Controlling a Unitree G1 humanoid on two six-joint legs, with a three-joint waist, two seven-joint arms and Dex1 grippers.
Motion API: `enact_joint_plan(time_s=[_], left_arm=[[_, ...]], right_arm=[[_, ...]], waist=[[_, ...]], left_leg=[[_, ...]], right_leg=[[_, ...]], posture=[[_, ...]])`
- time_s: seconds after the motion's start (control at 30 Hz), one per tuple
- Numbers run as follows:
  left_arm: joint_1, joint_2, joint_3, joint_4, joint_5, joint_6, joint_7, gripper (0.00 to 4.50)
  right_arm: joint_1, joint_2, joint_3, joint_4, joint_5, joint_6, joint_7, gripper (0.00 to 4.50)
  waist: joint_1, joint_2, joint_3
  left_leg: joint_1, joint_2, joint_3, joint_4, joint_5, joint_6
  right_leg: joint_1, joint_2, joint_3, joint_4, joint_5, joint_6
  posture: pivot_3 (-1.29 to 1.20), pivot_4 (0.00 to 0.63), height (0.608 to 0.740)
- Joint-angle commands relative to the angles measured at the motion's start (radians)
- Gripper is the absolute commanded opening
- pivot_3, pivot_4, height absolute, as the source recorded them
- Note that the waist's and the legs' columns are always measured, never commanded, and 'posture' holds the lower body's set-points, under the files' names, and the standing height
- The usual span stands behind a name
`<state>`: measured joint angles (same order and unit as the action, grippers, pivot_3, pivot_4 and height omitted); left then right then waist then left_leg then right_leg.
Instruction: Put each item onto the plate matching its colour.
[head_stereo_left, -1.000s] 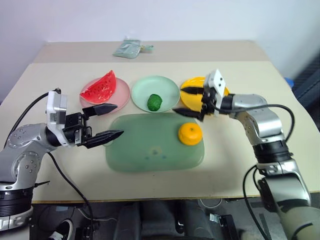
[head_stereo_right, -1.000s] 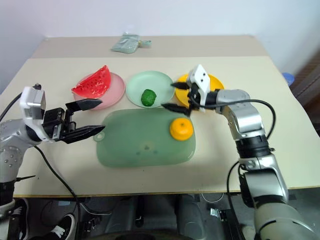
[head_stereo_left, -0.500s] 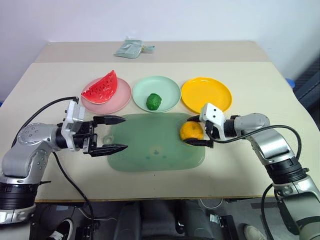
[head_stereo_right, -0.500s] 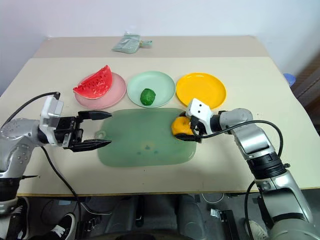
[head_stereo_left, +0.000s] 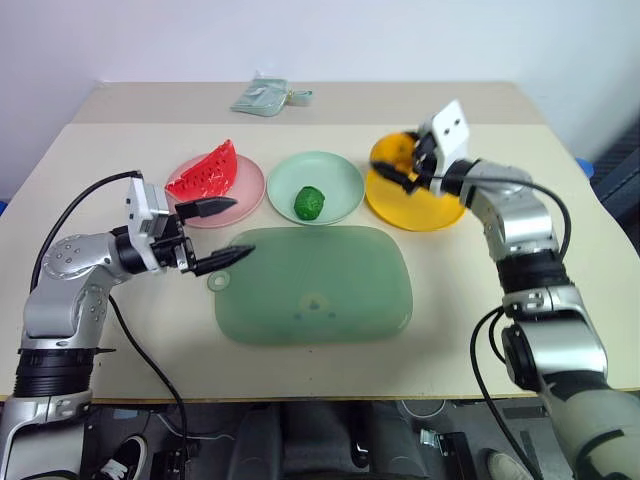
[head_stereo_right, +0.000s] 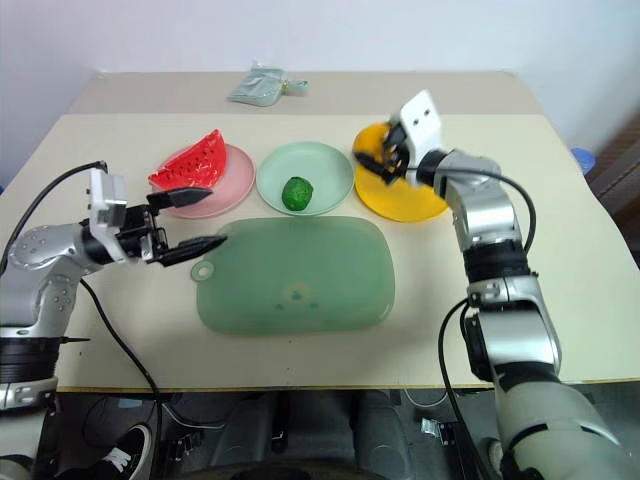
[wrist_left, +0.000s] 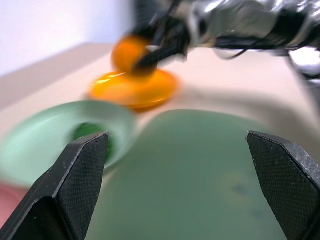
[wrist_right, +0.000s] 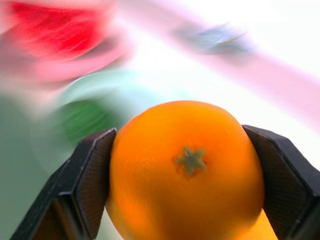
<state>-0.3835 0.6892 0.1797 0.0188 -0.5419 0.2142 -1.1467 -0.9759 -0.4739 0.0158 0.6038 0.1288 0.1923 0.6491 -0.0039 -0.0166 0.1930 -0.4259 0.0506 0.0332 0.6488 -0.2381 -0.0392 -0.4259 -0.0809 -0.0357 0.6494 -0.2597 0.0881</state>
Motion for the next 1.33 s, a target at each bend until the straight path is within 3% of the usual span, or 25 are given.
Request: enact_joint_plan(time_s=[0.03, 0.1, 0.17, 0.37, 0.47, 0.57, 0.67, 0.73, 0.8, 1.0, 1.33], left_arm=[[-0.012, -0.025, -0.001, -0.015, 0.045, -0.038, 0.070, 4.50], [0.007, -0.031, -0.007, -0.037, 0.042, -0.043, 0.058, 4.50], [0.020, -0.034, -0.009, -0.057, 0.036, -0.042, 0.054, 4.50], [0.030, -0.023, 0.006, -0.082, 0.026, -0.038, 0.048, 4.50], [0.027, -0.017, 0.018, -0.094, 0.002, -0.030, 0.033, 4.50], [0.016, -0.013, 0.044, -0.088, -0.046, -0.020, 0.002, 4.50], [0.010, 0.015, 0.050, -0.064, -0.073, -0.015, -0.062, 4.50], [0.030, 0.040, 0.058, -0.074, -0.107, 0.009, -0.111, 4.50], [0.047, 0.059, 0.076, -0.087, -0.137, 0.032, -0.137, 4.50], [0.061, 0.123, 0.056, -0.034, -0.073, -0.031, -0.226, 4.50], [0.049, 0.137, 0.002, -0.017, -0.115, 0.061, -0.330, 4.50]], right_arm=[[-0.041, 0.013, -0.007, 0.192, -0.062, -0.090, -0.090, 3.39], [-0.051, 0.017, 0.022, 0.273, -0.105, -0.131, -0.097, 3.39], [-0.058, 0.032, 0.020, 0.328, -0.103, -0.140, -0.074, 4.41], [-0.086, 0.043, -0.018, 0.363, -0.100, -0.206, -0.104, 4.47], [-0.106, 0.052, -0.093, 0.323, -0.027, -0.303, -0.099, 4.47], [-0.066, 0.072, -0.151, 0.181, 0.086, -0.342, 0.017, 4.47], [0.065, 0.077, -0.112, -0.065, 0.216, -0.238, 0.260, 4.47], [0.220, 0.006, -0.033, -0.320, 0.323, -0.065, 0.451, 4.47], [0.372, -0.078, 0.023, -0.548, 0.370, -0.027, 0.589, 4.47], [0.559, -0.181, -0.005, -0.836, 0.437, 0.074, 0.589, 4.47], [0.652, -0.200, -0.042, -0.870, 0.391, 0.029, 0.519, 4.47]], waist=[[-0.004, 0.000, 0.000], [-0.010, 0.000, 0.000], [-0.016, 0.001, 0.001], [-0.016, 0.001, 0.001], [-0.014, 0.001, 0.001], [-0.010, 0.001, 0.001], [-0.010, 0.001, 0.000], [-0.008, 0.001, 0.000], [0.002, 0.001, 0.000], [-0.008, 0.002, 0.000], [-0.006, 0.001, 0.000]], left_leg=[[0.000, 0.000, 0.000, 0.000, 0.000, 0.000], [0.000, 0.000, 0.001, 0.000, 0.000, 0.000], [0.000, 0.000, 0.001, 0.000, 0.000, 0.000], [0.001, 0.001, 0.001, 0.000, 0.000, 0.000], [0.001, 0.001, 0.002, 0.000, 0.000, 0.000], [0.001, 0.001, 0.001, 0.000, 0.000, 0.000], [0.001, 0.001, 0.001, 0.000, 0.000, 0.000], [0.001, 0.001, 0.001, 0.000, 0.000, 0.000], [0.001, 0.001, 0.001, 0.000, 0.000, 0.000], [0.003, 0.001, 0.001, 0.003, 0.000, 0.000], [0.004, 0.001, 0.001, 0.001, 0.000, 0.000]], right_leg=[[0.000, 0.000, 0.000, 0.000, 0.000, 0.000], [0.000, 0.000, 0.000, 0.000, 0.000, 0.001], [0.000, 0.000, 0.000, 0.000, 0.000, 0.001], [-0.001, 0.001, 0.002, 0.002, 0.000, 0.000], [-0.001, 0.000, 0.002, 0.002, 0.000, 0.001], [-0.001, 0.000, 0.002, 0.002, 0.000, 0.001], [-0.001, 0.000, 0.002, 0.002, 0.001, 0.001], [0.000, 0.001, 0.001, 0.002, 0.001, 0.001], [0.000, 0.000, 0.001, 0.001, 0.001, 0.001], [0.001, 0.001, 0.002, 0.002, 0.002, 0.001], [0.004, 0.001, 0.002, 0.000, 0.001, 0.001]], posture=[[0.00, 0.150, 0.740], [0.00, 0.150, 0.740], [0.00, 0.150, 0.740], [0.00, 0.150, 0.740], [0.00, 0.150, 0.740], [0.00, 0.150, 0.740], [0.00, 0.150, 0.740], [0.00, 0.150, 0.740], [0.00, 0.150, 0.740], [0.00, 0.150, 0.740], [0.00, 0.150, 0.740]])
